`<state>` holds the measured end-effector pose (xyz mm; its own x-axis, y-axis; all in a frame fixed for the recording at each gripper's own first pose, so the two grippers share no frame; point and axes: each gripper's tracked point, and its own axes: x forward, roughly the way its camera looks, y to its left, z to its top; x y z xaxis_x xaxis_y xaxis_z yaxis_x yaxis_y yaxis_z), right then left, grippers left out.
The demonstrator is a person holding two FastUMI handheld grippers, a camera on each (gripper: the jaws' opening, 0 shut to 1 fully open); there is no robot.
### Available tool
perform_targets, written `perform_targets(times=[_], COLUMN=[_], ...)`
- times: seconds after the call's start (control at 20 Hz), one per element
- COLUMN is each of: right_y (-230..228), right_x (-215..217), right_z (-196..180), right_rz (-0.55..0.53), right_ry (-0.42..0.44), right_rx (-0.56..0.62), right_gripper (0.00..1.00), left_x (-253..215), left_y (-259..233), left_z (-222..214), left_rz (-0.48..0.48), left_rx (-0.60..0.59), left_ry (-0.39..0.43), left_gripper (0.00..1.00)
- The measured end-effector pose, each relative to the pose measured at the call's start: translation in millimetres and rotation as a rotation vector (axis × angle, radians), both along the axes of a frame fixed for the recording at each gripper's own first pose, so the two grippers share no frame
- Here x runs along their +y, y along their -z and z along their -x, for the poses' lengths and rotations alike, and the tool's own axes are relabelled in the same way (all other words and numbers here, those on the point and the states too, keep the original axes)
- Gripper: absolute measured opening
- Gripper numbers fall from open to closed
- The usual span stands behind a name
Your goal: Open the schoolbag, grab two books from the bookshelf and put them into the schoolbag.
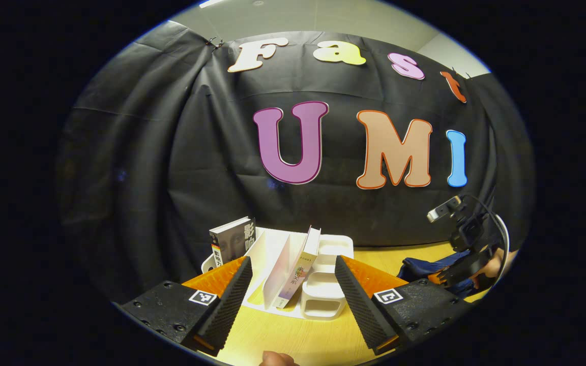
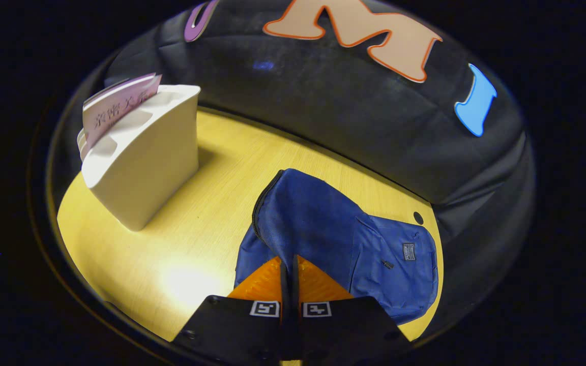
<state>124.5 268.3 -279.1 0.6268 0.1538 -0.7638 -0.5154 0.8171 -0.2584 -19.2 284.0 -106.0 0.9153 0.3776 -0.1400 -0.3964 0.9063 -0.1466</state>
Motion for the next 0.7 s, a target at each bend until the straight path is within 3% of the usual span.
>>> perform_targets(times=[0.15, 0.4, 0.7], right_y=[-28, -63, -84], right_x=[-15, -62, -115], right_z=[-12, -35, -52], right_rz=[-0.108, -0.263, -0.416], right_ry=[0.066, 0.205, 0.349], right_rx=[-0.002, -0.005, 0.006], right_gripper=[0.03, 0.03, 0.03], left_x=[-1, -5, -6], left_y=[-5, -5, -1], left_z=[-7, -24, -42], left_rz=[-0.011, -0.012, -0.002], left_rx=[-0.001, 0.012, 0.029], left_ry=[0.003, 0.014, 0.027], left_gripper=[0.99, 0.96, 0.99])
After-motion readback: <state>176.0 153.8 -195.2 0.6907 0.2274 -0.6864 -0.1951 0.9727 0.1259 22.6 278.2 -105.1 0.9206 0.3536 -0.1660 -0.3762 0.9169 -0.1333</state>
